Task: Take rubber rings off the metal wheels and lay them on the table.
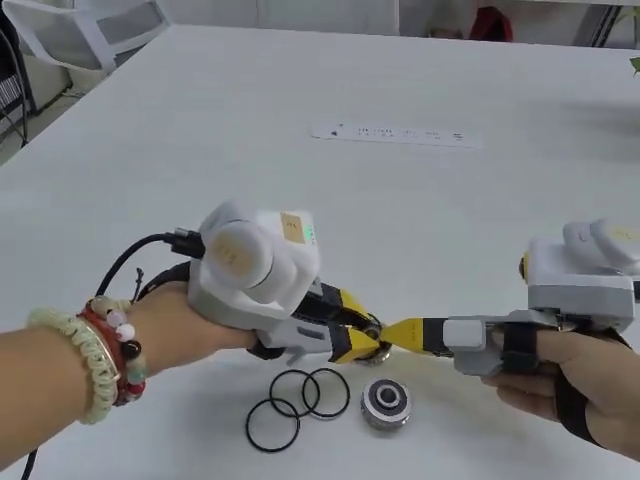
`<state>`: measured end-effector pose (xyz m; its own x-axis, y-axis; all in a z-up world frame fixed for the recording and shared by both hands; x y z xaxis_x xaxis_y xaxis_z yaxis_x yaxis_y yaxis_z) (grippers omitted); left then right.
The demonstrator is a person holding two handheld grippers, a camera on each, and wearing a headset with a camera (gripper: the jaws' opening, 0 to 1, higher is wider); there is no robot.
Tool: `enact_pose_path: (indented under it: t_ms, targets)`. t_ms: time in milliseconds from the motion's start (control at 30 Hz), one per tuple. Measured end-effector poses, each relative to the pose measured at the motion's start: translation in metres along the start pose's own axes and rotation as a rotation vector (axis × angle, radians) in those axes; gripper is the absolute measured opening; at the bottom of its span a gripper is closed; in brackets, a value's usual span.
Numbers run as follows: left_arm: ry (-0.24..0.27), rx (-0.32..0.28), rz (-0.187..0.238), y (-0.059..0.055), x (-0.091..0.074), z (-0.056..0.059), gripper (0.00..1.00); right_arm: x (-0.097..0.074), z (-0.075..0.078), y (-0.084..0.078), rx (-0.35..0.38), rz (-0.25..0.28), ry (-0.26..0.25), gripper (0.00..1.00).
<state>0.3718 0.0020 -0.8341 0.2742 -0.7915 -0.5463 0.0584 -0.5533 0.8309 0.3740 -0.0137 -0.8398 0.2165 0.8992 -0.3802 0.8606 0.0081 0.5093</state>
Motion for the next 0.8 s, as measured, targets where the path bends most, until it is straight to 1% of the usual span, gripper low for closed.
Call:
enact_pose_path:
  t_ms: [133, 167, 200, 300, 467, 533, 567, 600, 667, 800]
  targets:
    - [0.001, -0.012, 0.027, 0.009, -0.01, -0.001, 0.16, -0.001, 0.0, 0.0, -0.007, 0.005, -0.009, 0.0]
    - [-0.003, -0.023, 0.034, 0.012, -0.013, -0.001, 0.18, -0.003, 0.0, 0.001, -0.006, 0.01, -0.009, 0.0]
    - [-0.009, -0.039, 0.031, 0.013, -0.016, 0.0, 0.2, -0.003, 0.0, 0.002, -0.003, 0.016, -0.009, 0.0]
    - [0.007, -0.008, 0.039, 0.02, -0.029, -0.002, 0.28, -0.007, -0.002, 0.006, 0.0, 0.038, -0.01, 0.0]
    - [0.031, -0.013, 0.071, 0.035, -0.052, -0.007, 0.41, -0.013, -0.009, 0.015, 0.007, 0.085, 0.003, 0.0]
    - [0.045, -0.006, 0.086, 0.042, -0.067, -0.009, 0.44, -0.015, -0.011, 0.018, 0.006, 0.096, 0.006, 0.0]
    - [0.048, -0.005, 0.088, 0.043, -0.069, -0.009, 0.45, -0.016, -0.012, 0.019, 0.005, 0.104, 0.008, 0.0]
    - [0.057, -0.002, 0.097, 0.046, -0.076, -0.009, 0.46, -0.016, -0.013, 0.021, 0.006, 0.109, 0.011, 0.0]
    - [0.065, 0.007, 0.1, 0.049, -0.085, -0.009, 0.49, -0.017, -0.015, 0.023, 0.005, 0.117, 0.017, 0.0]
    - [0.096, 0.026, 0.069, 0.044, -0.099, -0.01, 0.58, -0.016, -0.017, 0.023, -0.001, 0.105, 0.018, 0.0]
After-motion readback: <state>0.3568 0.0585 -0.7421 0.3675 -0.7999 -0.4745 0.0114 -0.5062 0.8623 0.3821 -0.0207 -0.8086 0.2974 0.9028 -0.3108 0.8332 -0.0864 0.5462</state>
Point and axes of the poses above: the centre of the closed fingertips' face, and the gripper's own axes: x roughly forward along the fingers, z roughly to its right, y roughly out of its top, the point moved 1 cm from there along -x, roughly backward along the fingers
